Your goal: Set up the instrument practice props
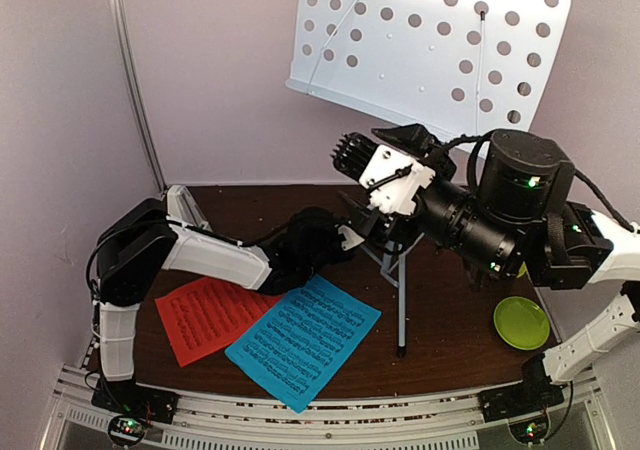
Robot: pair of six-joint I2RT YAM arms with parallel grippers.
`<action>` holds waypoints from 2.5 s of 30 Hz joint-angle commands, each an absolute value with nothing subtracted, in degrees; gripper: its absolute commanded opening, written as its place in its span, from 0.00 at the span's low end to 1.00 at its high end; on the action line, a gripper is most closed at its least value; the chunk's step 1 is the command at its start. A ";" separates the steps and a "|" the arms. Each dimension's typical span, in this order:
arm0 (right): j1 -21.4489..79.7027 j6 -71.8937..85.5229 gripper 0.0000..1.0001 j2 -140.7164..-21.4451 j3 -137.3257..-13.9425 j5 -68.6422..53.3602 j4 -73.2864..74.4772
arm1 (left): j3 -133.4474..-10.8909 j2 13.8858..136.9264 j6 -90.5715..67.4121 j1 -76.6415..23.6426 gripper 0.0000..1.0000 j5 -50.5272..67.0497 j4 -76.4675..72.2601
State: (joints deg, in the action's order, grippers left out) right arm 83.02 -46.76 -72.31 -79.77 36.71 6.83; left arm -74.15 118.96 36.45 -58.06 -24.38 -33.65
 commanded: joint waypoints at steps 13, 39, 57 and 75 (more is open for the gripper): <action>85.45 -16.64 0.86 -64.62 -69.02 34.46 14.78 | -68.11 114.29 35.67 -57.03 0.26 -18.87 -26.62; 81.65 27.57 0.81 -64.77 -43.63 38.76 13.62 | -70.78 109.83 26.58 -50.81 0.49 1.96 -9.95; 63.69 27.10 0.78 -59.12 -30.18 19.79 6.48 | -79.27 115.89 23.38 -48.90 0.41 4.47 -3.25; 56.70 21.12 0.52 -65.49 -31.16 18.78 3.87 | -77.34 115.21 20.26 -48.21 0.12 1.04 -5.45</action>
